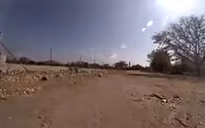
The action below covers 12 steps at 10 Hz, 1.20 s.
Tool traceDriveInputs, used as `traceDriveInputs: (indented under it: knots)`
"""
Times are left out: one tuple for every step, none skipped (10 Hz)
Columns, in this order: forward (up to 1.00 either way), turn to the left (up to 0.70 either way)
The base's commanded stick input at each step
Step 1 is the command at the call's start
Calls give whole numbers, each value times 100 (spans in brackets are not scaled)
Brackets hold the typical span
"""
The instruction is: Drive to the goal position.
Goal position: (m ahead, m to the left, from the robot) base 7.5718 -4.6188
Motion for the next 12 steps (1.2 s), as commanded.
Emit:
traceDriveInputs:
  knots:
    - [50, 0]
    - [50, 0]
    - [50, 0]
    - [50, 0]
    - [50, 0]
    - [50, 0]
    - [50, 0]
    - [50, 0]
    - [50, 0]
    - [50, 0]
    - [50, 0]
    - [50, 0]
